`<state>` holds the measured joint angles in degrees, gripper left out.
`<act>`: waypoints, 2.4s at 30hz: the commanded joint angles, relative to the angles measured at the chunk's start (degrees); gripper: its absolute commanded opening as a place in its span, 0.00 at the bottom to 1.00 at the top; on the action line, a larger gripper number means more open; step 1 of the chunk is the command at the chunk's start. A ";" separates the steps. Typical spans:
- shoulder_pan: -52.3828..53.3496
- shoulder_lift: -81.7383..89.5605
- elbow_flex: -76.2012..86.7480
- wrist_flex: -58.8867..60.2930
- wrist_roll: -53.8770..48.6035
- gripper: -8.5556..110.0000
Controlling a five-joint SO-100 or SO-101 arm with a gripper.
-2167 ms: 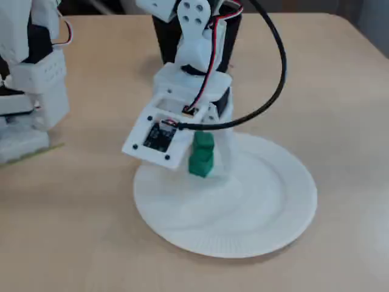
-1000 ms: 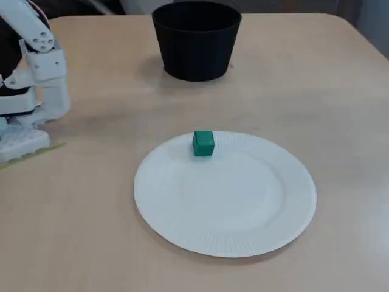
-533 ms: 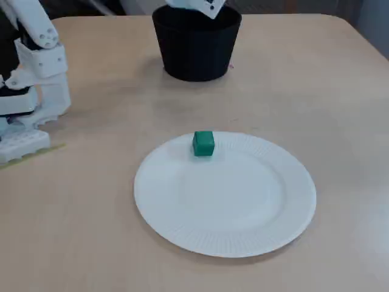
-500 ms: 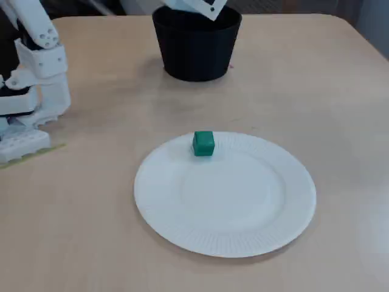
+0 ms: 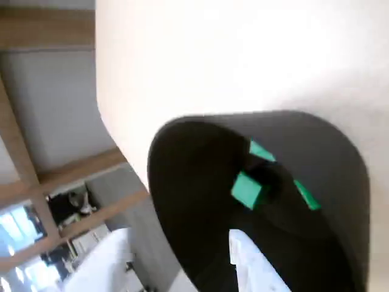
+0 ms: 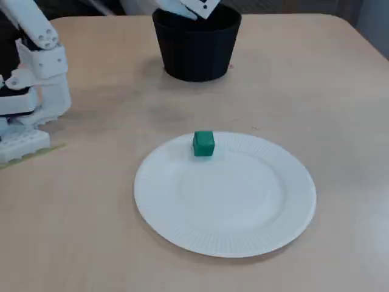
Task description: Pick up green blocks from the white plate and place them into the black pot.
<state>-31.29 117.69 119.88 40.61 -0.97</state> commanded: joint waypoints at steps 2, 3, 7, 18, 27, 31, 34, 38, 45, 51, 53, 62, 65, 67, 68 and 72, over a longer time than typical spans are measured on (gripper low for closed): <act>8.61 9.23 -1.14 10.46 0.88 0.05; 10.46 10.55 -1.14 12.48 0.97 0.05; 18.11 13.80 -1.14 20.39 1.58 0.05; 35.95 10.37 -3.34 28.65 -5.10 0.05; 45.09 3.16 -6.59 28.65 -26.54 0.05; 45.53 -0.70 -6.59 27.51 -28.30 0.05; 44.65 -3.87 -6.77 27.42 -28.74 0.13; 44.21 -4.31 -5.71 27.07 -30.94 0.36; 44.82 -9.05 -6.24 25.49 -28.65 0.39; 45.97 -14.50 -7.29 25.49 -27.51 0.38; 46.05 -16.00 -8.61 26.10 -27.42 0.37; 46.41 -23.12 -15.29 27.77 -27.25 0.33; 47.02 -24.43 -16.08 28.30 -27.16 0.33; 47.29 -24.87 -16.08 28.39 -27.07 0.32; 47.46 -25.22 -16.08 28.56 -26.98 0.32; 47.99 -26.72 -16.08 28.83 -26.81 0.31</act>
<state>16.70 91.05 106.52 68.91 -28.30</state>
